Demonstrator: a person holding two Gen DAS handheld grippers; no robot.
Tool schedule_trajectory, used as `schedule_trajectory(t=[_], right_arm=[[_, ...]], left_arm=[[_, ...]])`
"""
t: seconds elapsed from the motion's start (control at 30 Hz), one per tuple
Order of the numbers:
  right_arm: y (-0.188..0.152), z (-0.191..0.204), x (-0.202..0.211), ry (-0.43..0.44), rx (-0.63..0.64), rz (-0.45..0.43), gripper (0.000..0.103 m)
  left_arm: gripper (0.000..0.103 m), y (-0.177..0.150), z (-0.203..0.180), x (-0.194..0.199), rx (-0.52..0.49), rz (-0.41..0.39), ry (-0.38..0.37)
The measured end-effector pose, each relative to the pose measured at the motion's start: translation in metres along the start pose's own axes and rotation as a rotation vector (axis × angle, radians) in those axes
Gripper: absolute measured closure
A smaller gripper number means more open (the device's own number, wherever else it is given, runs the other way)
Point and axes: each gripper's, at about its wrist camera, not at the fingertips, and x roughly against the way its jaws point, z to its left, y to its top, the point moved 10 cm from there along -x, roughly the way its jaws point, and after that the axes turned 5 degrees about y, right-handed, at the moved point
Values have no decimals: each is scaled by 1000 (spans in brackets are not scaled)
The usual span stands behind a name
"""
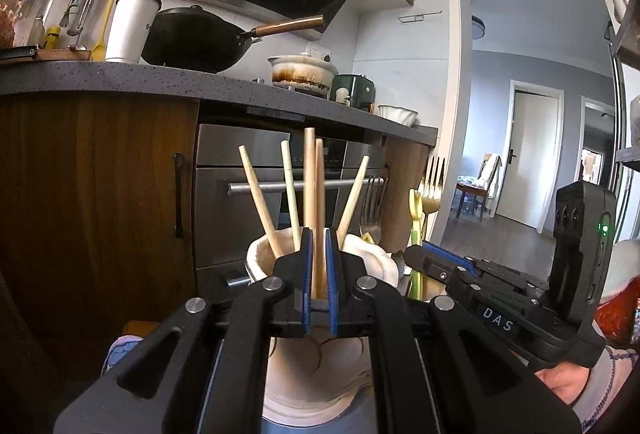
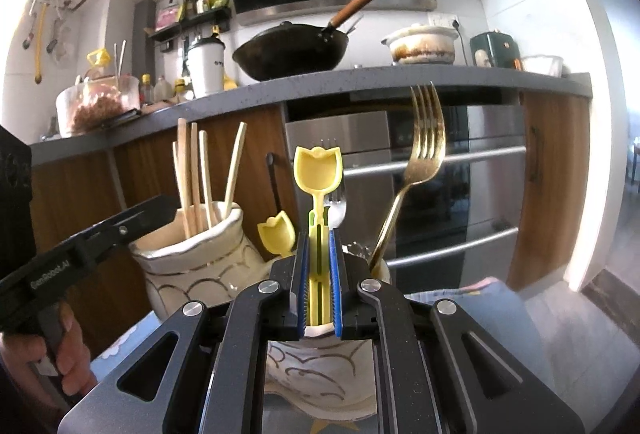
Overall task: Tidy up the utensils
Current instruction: 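Lower the yellow utensil into the small pot while the left lowers the chopstick into the large pot, then open both tools and withdraw them from the ceramic pot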
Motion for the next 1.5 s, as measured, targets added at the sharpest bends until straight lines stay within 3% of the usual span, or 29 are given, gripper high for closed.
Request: schedule_trajectory(t=[0.43, 0.5, 0.57, 0.83, 0.9, 1.07, 1.2, 1.5], right_arm=[[-3, -3, 16, -30, 6, -7, 83], [-2, -4, 24, -43, 5, -23, 73], [-2, -6, 30, -53, 4, -30, 71], [-8, -12, 53, -91, -4, -31, 63], [-11, -12, 56, -94, -2, -19, 54], [-18, -10, 65, -100, 25, 5, 31], [-20, -5, 73, -100, 65, 5, 15], [-28, 7, 80, -100, 146, 2, 8]], left_arm=[[95, 3, -1, 17, -40, -16, 39], [94, 2, -1, 23, -43, -20, 41], [79, 1, -2, 29, -47, -25, 47], [70, -12, -2, 51, -62, -16, 77], [64, -16, -1, 56, -67, -14, 91], [29, -22, 5, 68, -82, -18, 147], [19, -24, 7, 77, -90, -20, 163], [7, -39, 14, 79, -89, 12, 190]])
